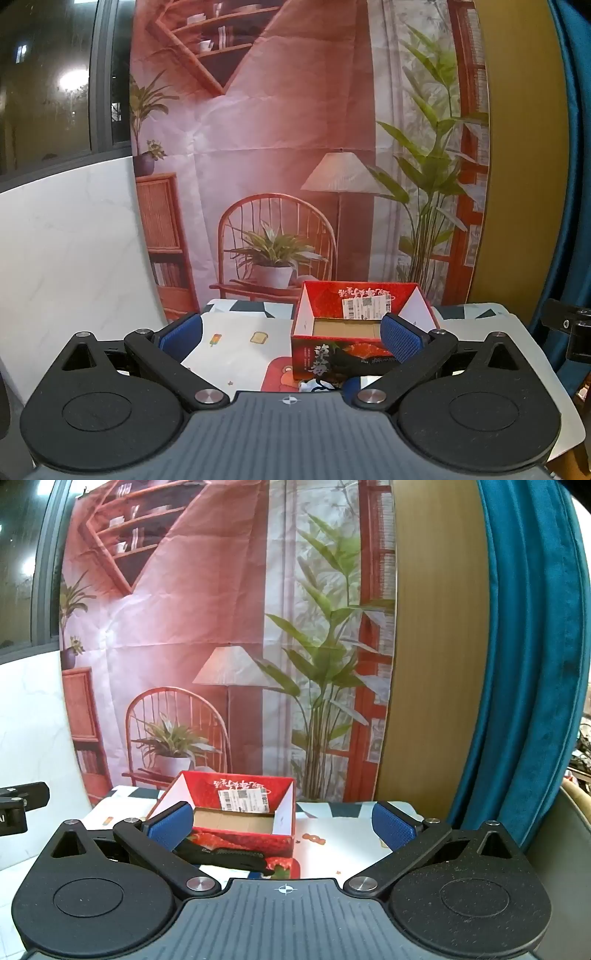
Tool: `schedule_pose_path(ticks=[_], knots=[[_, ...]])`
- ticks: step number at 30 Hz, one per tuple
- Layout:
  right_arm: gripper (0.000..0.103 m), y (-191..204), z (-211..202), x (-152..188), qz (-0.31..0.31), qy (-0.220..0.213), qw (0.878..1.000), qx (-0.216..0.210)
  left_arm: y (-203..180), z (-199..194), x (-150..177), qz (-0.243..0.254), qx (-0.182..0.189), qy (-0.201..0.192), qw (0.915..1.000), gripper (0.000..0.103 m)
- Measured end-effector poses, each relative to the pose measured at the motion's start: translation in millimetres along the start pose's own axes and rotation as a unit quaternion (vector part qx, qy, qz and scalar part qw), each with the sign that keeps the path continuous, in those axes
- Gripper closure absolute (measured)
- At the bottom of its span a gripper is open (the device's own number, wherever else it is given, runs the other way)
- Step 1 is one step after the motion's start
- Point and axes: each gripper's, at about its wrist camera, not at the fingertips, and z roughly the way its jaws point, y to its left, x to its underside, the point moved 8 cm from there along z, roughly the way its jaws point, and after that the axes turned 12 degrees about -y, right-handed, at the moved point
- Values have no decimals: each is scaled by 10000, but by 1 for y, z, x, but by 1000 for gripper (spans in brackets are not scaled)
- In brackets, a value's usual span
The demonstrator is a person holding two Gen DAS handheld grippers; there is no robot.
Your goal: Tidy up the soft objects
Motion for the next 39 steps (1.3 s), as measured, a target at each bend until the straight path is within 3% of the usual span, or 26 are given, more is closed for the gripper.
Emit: schedule_pose_path(ticks=[39], knots=[[0, -1, 2, 1, 16, 24, 10000, 1, -1, 0, -1, -2, 12, 20, 10000, 0]])
